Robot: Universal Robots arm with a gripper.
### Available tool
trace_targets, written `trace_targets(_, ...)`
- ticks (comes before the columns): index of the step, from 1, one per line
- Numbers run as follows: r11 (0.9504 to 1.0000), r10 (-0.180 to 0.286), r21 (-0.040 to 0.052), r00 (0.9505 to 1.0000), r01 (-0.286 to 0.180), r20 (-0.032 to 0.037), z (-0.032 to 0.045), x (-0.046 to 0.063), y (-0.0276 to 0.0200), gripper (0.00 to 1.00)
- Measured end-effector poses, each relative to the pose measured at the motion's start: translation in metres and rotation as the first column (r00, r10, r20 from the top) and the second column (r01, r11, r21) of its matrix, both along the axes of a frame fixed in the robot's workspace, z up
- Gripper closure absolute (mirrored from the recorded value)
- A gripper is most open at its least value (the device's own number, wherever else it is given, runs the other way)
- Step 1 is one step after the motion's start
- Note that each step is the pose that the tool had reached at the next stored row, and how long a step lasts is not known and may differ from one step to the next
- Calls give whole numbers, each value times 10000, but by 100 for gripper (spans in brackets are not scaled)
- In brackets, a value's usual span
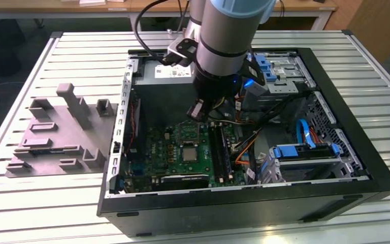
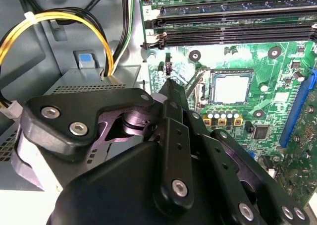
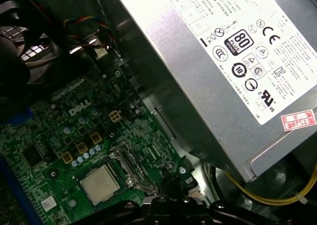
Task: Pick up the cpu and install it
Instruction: 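Close the cpu cover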
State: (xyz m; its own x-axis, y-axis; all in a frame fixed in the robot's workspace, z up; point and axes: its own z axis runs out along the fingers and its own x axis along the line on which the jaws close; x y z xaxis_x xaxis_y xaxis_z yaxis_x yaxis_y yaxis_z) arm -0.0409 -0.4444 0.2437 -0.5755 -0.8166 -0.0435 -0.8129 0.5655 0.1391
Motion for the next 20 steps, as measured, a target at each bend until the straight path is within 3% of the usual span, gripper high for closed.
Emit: trace_targets(20, 10000, 92, 0, 10000, -92, 0, 35, -7, 0, 89)
